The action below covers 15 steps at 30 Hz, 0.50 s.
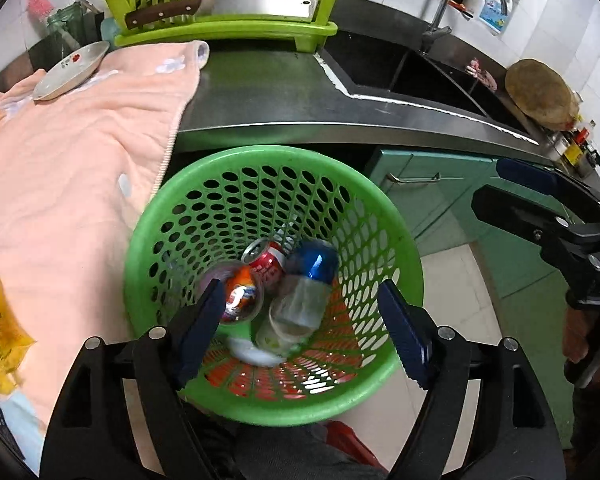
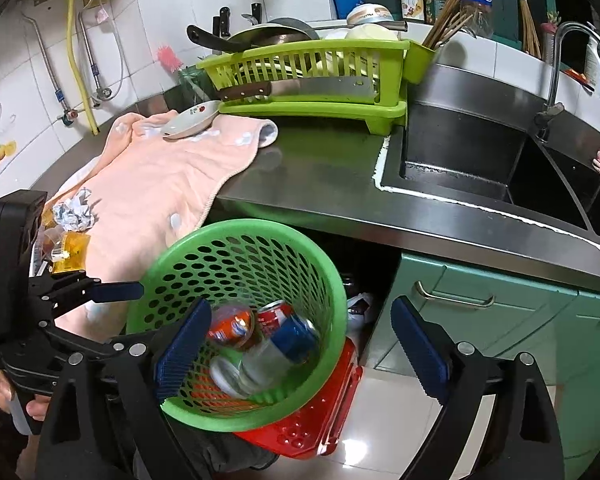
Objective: Collect trash
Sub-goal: 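Move both tools back over the towel toward the milk carton and snack bag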
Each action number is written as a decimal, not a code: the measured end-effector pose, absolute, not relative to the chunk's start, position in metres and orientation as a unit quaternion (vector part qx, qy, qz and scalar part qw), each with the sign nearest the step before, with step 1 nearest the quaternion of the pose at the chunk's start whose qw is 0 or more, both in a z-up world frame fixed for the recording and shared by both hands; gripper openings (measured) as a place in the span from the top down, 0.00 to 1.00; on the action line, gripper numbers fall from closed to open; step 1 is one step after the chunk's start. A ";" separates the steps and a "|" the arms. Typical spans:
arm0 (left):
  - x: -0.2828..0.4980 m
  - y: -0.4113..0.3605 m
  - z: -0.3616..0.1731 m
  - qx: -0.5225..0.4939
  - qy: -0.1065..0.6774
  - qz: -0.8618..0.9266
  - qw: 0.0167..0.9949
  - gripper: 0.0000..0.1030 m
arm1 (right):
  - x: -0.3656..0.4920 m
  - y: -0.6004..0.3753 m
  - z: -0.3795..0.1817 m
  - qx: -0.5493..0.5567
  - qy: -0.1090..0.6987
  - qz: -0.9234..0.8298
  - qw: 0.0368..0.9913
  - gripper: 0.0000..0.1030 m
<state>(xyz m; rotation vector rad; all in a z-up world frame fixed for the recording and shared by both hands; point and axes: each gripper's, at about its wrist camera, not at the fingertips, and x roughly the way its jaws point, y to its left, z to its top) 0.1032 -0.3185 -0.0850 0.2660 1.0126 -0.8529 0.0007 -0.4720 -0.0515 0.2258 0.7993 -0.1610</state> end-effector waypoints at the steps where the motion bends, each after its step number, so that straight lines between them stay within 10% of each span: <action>1: 0.102 -0.316 -0.083 0.123 0.467 -0.395 0.782 0.25 | 0.001 -0.470 -0.050 0.108 0.387 -0.077 0.912 0.14; 15: 0.101 -0.235 -0.061 0.098 0.447 -0.345 0.819 0.20 | 0.016 -0.430 -0.040 0.095 0.383 -0.037 0.918 0.13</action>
